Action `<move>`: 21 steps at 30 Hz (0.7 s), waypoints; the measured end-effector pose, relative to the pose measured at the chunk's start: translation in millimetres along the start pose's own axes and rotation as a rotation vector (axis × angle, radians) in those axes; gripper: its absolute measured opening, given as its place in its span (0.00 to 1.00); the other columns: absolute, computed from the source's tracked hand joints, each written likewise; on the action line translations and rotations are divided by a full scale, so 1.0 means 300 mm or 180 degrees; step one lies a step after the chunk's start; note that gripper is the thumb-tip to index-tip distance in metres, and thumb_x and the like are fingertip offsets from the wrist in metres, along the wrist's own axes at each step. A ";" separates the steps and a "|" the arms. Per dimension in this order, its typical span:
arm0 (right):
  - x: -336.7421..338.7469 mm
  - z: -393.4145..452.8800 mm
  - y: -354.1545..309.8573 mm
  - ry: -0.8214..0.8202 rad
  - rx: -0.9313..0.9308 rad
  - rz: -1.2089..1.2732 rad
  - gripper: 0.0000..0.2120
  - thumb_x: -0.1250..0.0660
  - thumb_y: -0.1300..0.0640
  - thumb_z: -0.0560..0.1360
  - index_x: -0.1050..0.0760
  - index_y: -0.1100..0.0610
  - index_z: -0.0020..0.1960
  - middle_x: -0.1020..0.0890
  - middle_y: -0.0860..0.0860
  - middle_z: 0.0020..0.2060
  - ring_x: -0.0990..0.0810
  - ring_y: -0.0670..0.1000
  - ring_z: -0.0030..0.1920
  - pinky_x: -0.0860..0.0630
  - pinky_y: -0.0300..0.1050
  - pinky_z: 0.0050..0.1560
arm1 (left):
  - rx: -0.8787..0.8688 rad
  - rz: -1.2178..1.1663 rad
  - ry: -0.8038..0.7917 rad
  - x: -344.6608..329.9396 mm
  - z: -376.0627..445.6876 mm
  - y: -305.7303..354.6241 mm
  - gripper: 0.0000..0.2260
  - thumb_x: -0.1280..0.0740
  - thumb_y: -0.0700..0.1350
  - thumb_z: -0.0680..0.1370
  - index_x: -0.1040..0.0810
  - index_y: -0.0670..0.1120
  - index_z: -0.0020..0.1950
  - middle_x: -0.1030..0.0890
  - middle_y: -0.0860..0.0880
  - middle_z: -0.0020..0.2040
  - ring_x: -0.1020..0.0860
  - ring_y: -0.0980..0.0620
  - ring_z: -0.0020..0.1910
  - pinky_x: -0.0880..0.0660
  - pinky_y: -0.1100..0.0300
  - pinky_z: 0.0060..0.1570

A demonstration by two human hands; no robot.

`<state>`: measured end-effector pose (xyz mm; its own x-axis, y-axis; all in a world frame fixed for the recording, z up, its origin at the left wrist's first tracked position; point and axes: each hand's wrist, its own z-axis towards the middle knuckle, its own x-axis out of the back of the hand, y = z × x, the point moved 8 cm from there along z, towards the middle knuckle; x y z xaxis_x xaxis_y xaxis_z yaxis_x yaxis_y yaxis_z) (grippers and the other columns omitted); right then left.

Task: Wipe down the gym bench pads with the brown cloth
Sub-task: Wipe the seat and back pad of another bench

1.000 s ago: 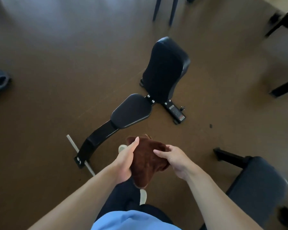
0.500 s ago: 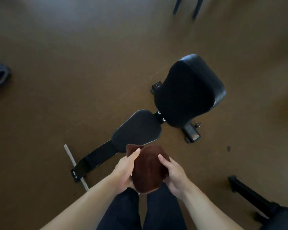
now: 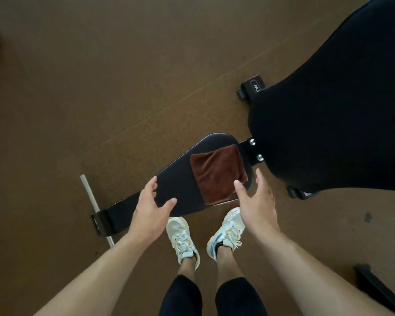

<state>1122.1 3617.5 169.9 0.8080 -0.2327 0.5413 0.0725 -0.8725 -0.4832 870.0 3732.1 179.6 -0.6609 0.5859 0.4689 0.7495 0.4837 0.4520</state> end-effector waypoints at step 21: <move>-0.456 0.511 -0.239 0.0419 0.2376 -0.2445 0.39 0.47 0.29 0.79 0.42 0.47 0.84 0.43 0.52 0.84 0.50 0.59 0.85 0.56 0.69 0.81 | 0.0494 0.1108 0.0018 -0.224 0.477 -0.157 0.41 0.56 0.76 0.73 0.63 0.61 0.82 0.70 0.55 0.81 0.68 0.50 0.81 0.61 0.41 0.78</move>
<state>1096.0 3777.7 25.1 0.3284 0.1823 0.9268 0.9076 -0.3327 -0.2561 884.6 3763.1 18.3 -0.3655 0.7292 0.5785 0.9258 0.3492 0.1448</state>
